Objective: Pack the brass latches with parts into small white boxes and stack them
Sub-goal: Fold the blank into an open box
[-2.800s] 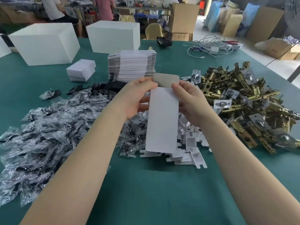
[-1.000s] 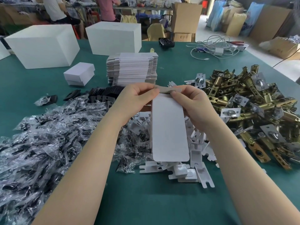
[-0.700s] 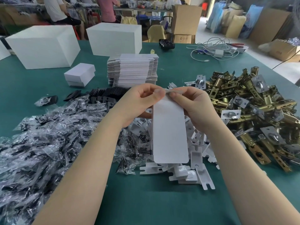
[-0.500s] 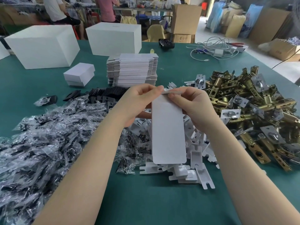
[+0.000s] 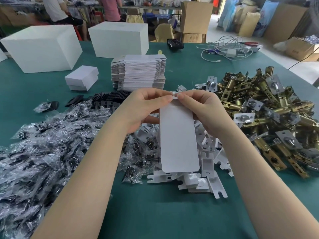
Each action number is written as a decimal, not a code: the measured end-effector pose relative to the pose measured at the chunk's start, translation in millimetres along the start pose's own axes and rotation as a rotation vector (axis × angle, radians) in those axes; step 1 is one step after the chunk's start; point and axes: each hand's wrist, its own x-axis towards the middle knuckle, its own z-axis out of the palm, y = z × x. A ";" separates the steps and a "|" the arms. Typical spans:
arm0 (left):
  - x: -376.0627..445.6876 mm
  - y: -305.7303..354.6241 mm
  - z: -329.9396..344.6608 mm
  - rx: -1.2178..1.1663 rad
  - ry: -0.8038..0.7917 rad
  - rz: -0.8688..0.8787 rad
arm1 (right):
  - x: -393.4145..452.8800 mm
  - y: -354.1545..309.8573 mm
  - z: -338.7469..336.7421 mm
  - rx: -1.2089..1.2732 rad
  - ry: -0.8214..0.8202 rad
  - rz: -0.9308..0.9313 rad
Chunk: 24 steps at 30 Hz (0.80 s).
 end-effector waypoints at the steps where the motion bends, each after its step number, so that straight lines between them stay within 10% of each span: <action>1: 0.4 -0.4 -0.6 0.003 0.010 0.001 | -0.1 -0.4 -0.5 -0.004 -0.003 0.004; 24: -1.9 2.6 -2.1 0.108 -0.116 0.162 | -2.2 -16.5 -6.6 0.029 0.005 0.054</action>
